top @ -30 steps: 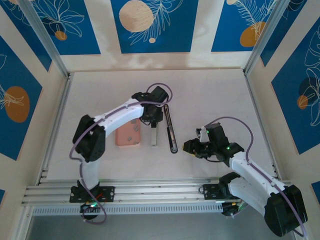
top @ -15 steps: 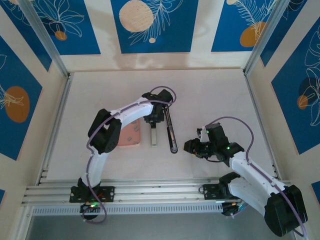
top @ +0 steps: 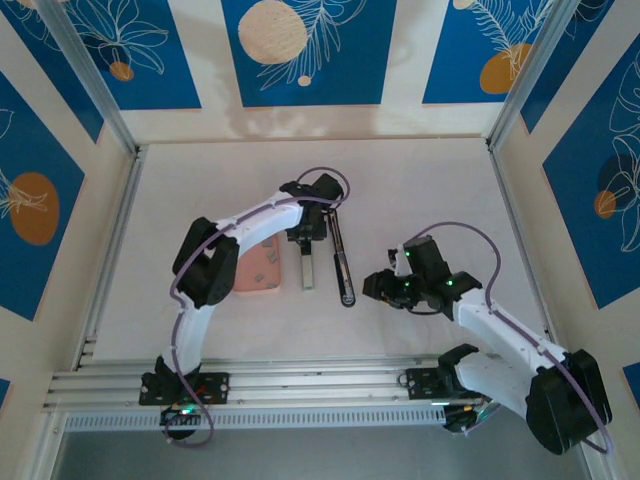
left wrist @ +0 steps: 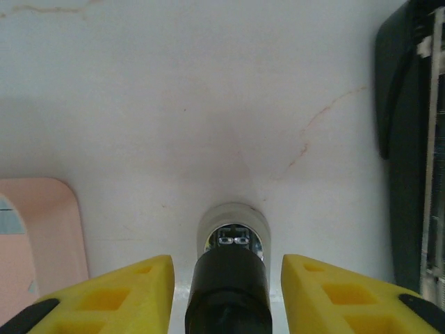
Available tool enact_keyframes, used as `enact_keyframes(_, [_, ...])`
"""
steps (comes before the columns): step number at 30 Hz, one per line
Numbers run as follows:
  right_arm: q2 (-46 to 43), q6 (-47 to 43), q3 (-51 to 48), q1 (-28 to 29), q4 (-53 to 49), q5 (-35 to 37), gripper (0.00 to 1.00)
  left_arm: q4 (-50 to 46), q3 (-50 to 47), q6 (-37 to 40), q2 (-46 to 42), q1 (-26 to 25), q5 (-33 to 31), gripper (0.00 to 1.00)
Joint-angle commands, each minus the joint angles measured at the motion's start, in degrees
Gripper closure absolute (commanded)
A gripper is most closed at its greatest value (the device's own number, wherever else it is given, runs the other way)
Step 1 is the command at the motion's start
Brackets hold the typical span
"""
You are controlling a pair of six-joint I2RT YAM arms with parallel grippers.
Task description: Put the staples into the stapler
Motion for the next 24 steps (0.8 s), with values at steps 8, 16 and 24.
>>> enact_keyframes(8, [21.19, -11.17, 19.02, 4.91, -7.94, 10.54, 0.52, 11.52, -11.07, 5.71, -16.49, 3.26, 8.11, 0.49])
enact_keyframes(16, [40.49, -16.37, 36.12, 6.42, -12.07, 18.74, 0.49, 18.22, -20.44, 7.17, -25.20, 4.88, 8.96, 0.49])
enact_keyframes(24, [54.29, -19.54, 49.99, 6.15, -17.26, 25.68, 0.48, 19.28, -24.90, 6.83, -28.63, 7.29, 8.66, 0.49])
